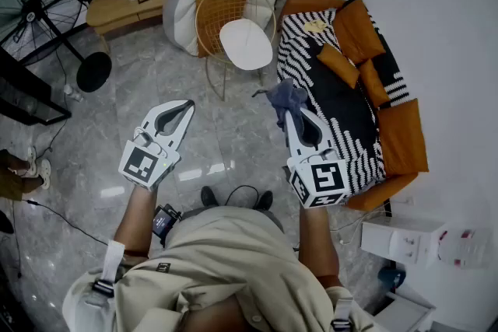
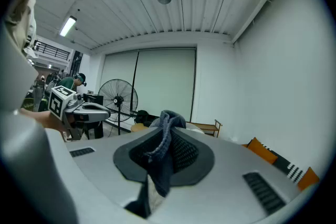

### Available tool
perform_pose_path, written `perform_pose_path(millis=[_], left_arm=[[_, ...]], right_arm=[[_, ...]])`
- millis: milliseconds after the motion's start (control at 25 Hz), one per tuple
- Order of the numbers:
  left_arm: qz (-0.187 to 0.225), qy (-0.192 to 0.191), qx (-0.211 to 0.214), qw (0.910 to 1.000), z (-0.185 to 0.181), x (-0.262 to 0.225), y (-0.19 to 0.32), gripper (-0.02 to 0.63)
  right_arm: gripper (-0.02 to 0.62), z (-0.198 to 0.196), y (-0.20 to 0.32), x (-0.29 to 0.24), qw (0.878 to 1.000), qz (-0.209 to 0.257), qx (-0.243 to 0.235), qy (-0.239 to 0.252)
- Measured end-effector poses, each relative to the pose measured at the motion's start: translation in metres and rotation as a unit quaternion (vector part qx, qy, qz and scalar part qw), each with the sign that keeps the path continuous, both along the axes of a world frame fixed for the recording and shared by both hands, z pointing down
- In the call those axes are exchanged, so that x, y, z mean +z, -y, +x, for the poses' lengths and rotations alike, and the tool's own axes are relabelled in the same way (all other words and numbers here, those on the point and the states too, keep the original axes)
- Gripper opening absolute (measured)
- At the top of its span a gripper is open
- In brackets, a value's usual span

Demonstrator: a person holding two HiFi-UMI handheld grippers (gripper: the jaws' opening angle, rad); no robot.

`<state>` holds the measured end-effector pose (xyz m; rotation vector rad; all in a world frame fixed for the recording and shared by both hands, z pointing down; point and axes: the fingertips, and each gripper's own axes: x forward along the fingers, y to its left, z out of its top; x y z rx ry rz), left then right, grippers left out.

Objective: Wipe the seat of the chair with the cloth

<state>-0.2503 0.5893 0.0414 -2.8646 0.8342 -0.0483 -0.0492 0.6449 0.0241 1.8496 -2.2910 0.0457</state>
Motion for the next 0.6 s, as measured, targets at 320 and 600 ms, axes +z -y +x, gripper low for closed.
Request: perform_pose_path(millis=[320, 600], left_arm=[[-0.026, -0.006, -0.008, 0.9996, -0.017, 0.006, 0.013, 0.015], [-0.028, -0.014, -0.006, 0.9995, -0.034, 0.014, 0.029, 0.015]], right_arm=[[0.048, -0.015, 0.013, 0.003, 1.0, -0.002, 0.0, -0.009], [0.049, -0.033, 0.026, 0.003, 1.0, -0.003, 0.004, -0.014]])
